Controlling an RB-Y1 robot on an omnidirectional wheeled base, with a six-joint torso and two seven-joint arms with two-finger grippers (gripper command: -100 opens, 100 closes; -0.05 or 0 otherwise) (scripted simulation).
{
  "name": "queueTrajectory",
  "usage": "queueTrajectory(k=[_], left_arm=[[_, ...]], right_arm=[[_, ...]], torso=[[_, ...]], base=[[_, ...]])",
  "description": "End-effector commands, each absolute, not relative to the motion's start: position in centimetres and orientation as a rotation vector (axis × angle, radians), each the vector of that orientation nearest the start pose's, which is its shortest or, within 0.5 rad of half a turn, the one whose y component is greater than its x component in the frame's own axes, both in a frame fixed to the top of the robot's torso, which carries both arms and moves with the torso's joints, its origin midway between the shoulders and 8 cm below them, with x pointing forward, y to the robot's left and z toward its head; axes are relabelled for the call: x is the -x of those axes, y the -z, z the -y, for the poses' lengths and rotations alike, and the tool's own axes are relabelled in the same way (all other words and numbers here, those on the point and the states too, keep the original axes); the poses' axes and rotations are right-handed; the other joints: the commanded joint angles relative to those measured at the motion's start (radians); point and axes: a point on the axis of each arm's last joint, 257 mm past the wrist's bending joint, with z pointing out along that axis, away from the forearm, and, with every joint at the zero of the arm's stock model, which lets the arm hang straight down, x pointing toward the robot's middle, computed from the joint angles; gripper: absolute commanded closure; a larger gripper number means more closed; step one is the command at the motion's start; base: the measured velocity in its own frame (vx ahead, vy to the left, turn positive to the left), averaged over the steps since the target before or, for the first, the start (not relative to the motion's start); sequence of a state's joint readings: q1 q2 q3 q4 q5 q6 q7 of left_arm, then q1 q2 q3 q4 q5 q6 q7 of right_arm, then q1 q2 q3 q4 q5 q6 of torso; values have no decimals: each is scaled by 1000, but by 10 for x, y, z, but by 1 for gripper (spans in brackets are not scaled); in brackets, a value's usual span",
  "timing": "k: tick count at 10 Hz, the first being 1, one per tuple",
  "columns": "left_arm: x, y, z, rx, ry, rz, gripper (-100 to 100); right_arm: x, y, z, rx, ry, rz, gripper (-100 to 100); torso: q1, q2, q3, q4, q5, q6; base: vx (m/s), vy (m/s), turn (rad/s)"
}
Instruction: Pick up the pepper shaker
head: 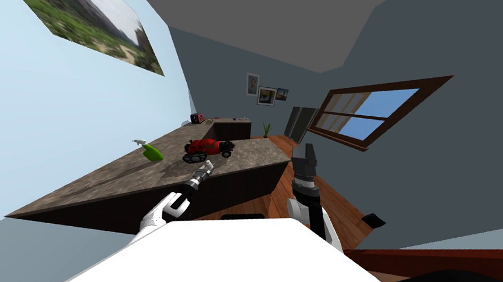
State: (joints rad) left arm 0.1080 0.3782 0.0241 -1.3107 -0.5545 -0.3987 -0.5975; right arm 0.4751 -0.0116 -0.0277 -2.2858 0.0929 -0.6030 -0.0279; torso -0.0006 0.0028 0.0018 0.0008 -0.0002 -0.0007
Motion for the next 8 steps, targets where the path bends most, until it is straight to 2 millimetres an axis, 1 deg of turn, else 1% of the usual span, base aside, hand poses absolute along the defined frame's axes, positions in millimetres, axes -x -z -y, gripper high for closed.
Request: queueTrajectory(k=[1, 2, 3, 4, 5, 6, 7, 8], left_arm=[[-496, 306, -339, -62, 180, -1655, -100], [-502, 309, -341, -57, 178, -1662, -100], [-501, 314, -343, -53, 176, -1672, -100], [-515, 303, -349, -52, 171, -1652, -100], [-522, 307, -352, -45, 168, -1662, -100], [-521, 311, -353, -41, 167, -1670, -100], [-534, 300, -360, -37, 161, -1651, -100], [-542, 294, -359, -39, 163, -1643, -100]], right_arm=[[-327, -52, 266, -489, -1283, -582, 0], [-327, -52, 266, -489, -1283, -582, 0], [-327, -52, 266, -489, -1283, -582, 0], [-327, -52, 266, -489, -1283, -582, 0], [-327, -52, 266, -489, -1283, -582, 0], [-327, -52, 266, -489, -1283, -582, 0], [-327, -52, 266, -489, -1283, -582, 0], [-327, -52, 266, -489, -1283, -582, 0]], torso=[[0, 0, 0, 0, 0, 0], [0, 1, 0, 0, 0, 0], [-1, 1, 1, 0, 0, 0], [0, 0, 0, 0, 0, 0], [-1, 2, 1, 0, 0, 0], [0, 2, 1, 0, 0, 0], [0, 0, 0, 0, 0, 0], [0, 2, 1, 0, 0, 0]], base=[[-67, -20, -63], [-78, -24, -37], [-40, -12, 6], [-87, -21, -77], [-80, -17, -36], [-34, -10, 8], [-83, -17, -66], [-85, -22, -42]])
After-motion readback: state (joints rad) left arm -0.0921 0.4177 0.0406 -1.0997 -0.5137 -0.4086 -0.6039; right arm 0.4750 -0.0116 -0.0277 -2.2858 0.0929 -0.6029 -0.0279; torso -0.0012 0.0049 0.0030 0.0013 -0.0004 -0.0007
